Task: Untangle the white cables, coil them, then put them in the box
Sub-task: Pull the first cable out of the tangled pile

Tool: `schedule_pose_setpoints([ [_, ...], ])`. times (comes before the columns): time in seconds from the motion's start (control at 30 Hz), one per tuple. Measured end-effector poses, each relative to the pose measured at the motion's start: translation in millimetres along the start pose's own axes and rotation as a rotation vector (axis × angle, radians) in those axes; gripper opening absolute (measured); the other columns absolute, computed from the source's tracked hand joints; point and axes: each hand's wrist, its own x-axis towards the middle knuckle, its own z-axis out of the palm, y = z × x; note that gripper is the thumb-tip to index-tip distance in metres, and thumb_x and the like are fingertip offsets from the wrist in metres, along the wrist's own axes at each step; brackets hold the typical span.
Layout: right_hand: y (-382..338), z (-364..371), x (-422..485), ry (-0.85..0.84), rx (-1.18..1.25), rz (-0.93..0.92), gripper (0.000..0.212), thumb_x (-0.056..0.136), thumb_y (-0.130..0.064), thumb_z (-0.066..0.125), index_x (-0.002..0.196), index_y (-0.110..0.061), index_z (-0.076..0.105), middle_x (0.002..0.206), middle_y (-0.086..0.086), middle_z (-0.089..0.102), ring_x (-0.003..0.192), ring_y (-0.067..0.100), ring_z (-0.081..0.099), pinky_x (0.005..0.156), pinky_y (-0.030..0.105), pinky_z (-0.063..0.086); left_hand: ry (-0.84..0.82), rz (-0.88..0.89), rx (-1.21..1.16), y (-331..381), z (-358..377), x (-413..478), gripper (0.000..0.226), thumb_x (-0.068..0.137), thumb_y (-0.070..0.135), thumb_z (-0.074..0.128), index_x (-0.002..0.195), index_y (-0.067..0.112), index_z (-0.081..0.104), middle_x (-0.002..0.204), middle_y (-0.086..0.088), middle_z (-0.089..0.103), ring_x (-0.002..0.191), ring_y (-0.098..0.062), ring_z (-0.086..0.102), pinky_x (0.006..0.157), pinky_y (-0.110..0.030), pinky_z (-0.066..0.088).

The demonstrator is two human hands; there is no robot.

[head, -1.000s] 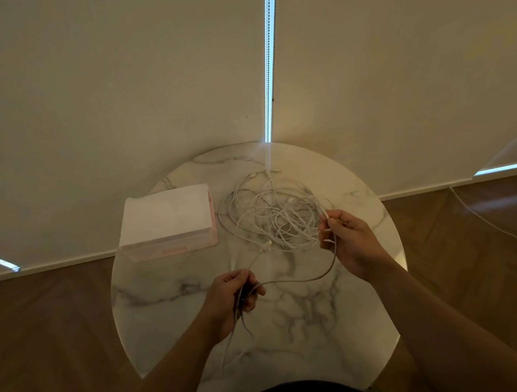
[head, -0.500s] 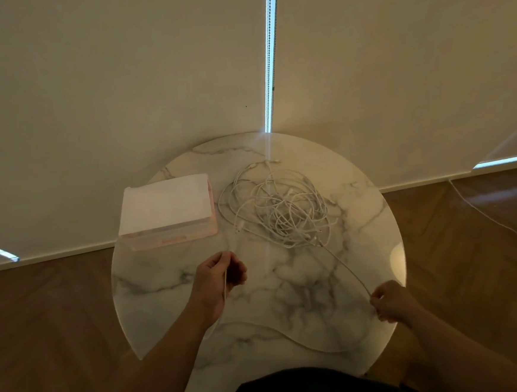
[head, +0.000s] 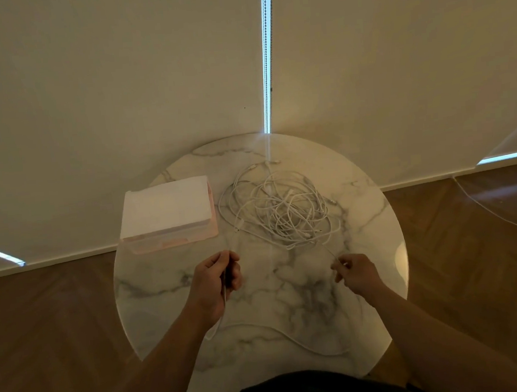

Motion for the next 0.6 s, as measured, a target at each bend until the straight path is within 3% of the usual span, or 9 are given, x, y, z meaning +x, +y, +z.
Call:
schedule_pose_setpoints([
  [0.1, -18, -9, -8, 0.003, 0.258, -0.028, 0.019, 0.097, -0.014, 0.055, 0.087, -0.009, 0.071, 0.069, 0.016, 0.069, 0.052, 0.017, 0.056, 0.05, 0.024, 0.045, 0.015, -0.006, 0.004, -2, 0, 0, 0.031, 0.103, 0.013, 0.039, 0.084, -0.001, 0.059, 0.058, -0.009, 0.048, 0.048, -0.02, 0.039, 0.052, -0.032, 0.029],
  [0.23, -1, -21, -14, 0.107, 0.291, -0.002, 0.021, 0.098, -0.016, 0.055, 0.086, -0.015, 0.072, 0.065, 0.015, 0.068, 0.053, 0.02, 0.059, 0.053, 0.028, 0.047, 0.016, -0.014, -0.013, -7, 2, 3, 0.031, 0.103, 0.012, 0.04, 0.085, -0.002, 0.06, 0.058, -0.01, 0.047, 0.047, -0.019, 0.038, 0.05, -0.031, 0.029],
  [0.33, 25, -24, -14, 0.12, 0.097, 0.143, 0.02, 0.096, -0.021, 0.055, 0.093, -0.011, 0.072, 0.073, 0.01, 0.072, 0.065, 0.022, 0.067, 0.062, 0.032, 0.053, 0.003, -0.026, -0.029, -7, 6, 5, 0.03, 0.103, 0.011, 0.039, 0.093, -0.006, 0.062, 0.057, -0.009, 0.046, 0.046, -0.017, 0.036, 0.045, -0.028, 0.031],
  [0.4, 36, -24, -16, 0.11, -0.164, 0.238, 0.034, 0.094, -0.031, 0.055, 0.113, -0.004, 0.066, 0.104, 0.014, 0.07, 0.092, 0.029, 0.066, 0.083, 0.036, 0.052, -0.024, -0.034, -0.043, -6, 8, 6, 0.029, 0.103, 0.011, 0.038, 0.102, -0.006, 0.061, 0.055, -0.007, 0.044, 0.045, -0.015, 0.033, 0.044, -0.026, 0.03],
  [0.47, 36, -21, -24, 0.197, -0.355, 0.256, 0.05, 0.092, -0.038, 0.055, 0.129, -0.005, 0.052, 0.123, 0.016, 0.058, 0.109, 0.034, 0.057, 0.092, 0.04, 0.048, -0.047, -0.041, -0.06, -3, 10, 6, 0.028, 0.103, 0.01, 0.037, 0.109, -0.005, 0.06, 0.054, -0.005, 0.041, 0.044, -0.014, 0.029, 0.043, -0.025, 0.028],
  [0.53, 17, -15, -34, 0.351, -0.428, 0.109, 0.045, 0.089, -0.033, 0.059, 0.126, -0.008, 0.053, 0.123, 0.014, 0.055, 0.106, 0.033, 0.056, 0.087, 0.04, 0.049, -0.051, -0.042, -0.081, 1, 12, 7, 0.026, 0.103, 0.009, 0.037, 0.107, -0.004, 0.059, 0.052, -0.004, 0.04, 0.043, -0.013, 0.027, 0.042, -0.024, 0.027],
  [0.6, -14, 2, -42, 0.347, -0.305, -0.123, 0.03, 0.087, -0.02, 0.062, 0.115, -0.01, 0.063, 0.115, 0.01, 0.061, 0.1, 0.028, 0.059, 0.082, 0.033, 0.048, -0.045, -0.039, -0.092, 8, 14, 8, 0.024, 0.102, 0.009, 0.037, 0.1, -0.001, 0.058, 0.053, -0.004, 0.041, 0.044, -0.013, 0.026, 0.044, -0.025, 0.024],
])
